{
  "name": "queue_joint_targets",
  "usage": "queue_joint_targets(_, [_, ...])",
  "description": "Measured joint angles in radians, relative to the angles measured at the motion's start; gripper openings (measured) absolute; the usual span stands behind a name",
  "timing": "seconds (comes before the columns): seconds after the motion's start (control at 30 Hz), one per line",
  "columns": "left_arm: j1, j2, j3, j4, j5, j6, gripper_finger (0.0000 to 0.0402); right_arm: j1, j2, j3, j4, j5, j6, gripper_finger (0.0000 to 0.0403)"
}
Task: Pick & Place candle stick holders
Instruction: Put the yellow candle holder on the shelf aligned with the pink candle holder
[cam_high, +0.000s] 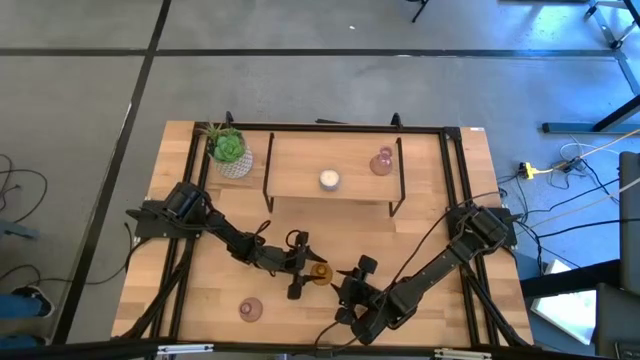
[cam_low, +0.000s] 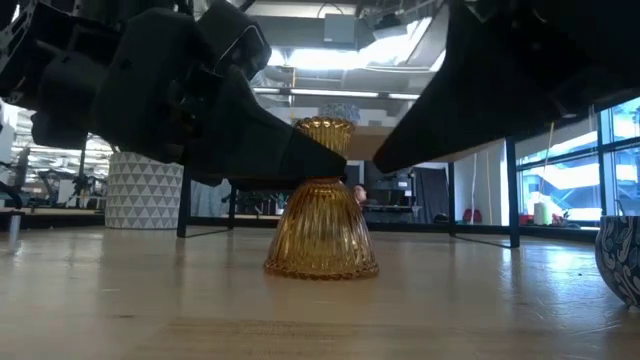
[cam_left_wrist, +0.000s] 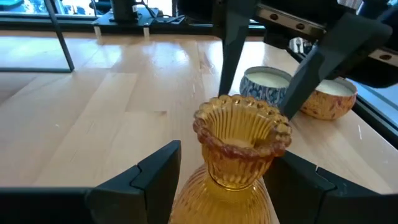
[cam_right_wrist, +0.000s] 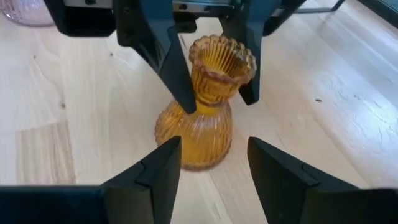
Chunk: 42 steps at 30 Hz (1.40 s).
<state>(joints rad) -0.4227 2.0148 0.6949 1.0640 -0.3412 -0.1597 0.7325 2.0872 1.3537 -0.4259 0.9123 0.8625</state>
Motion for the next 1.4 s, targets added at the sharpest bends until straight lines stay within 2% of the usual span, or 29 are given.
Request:
queue_joint_targets(0.2, [0.014,0.0,0.0,0.0,0.003,-0.013,0.0189,0.002,0.0,0.0,-0.005,0.0,0.013,0.0186])
queue_joint_targets(0.57, [0.016,0.0,0.0,0.011,0.017,-0.021,0.0121,0.002,0.0,0.0,-0.014,0.003,0.013,0.0186])
queue_joint_targets(0.97, [-0.003,-0.012,0.026,0.025,0.022,-0.003,0.0124,0.002,0.0,0.0,-0.021,0.003,0.017,0.0186])
queue_joint_targets(1.13, [-0.004,-0.084,0.021,-0.046,0.011,0.02,0.0122,0.01,0.0,0.0,-0.025,0.0,0.017,0.0186])
queue_joint_targets(1.4, [-0.019,-0.298,0.019,-0.302,-0.133,0.125,0.0124,0.022,0.0,0.0,-0.039,0.001,0.039,0.0186])
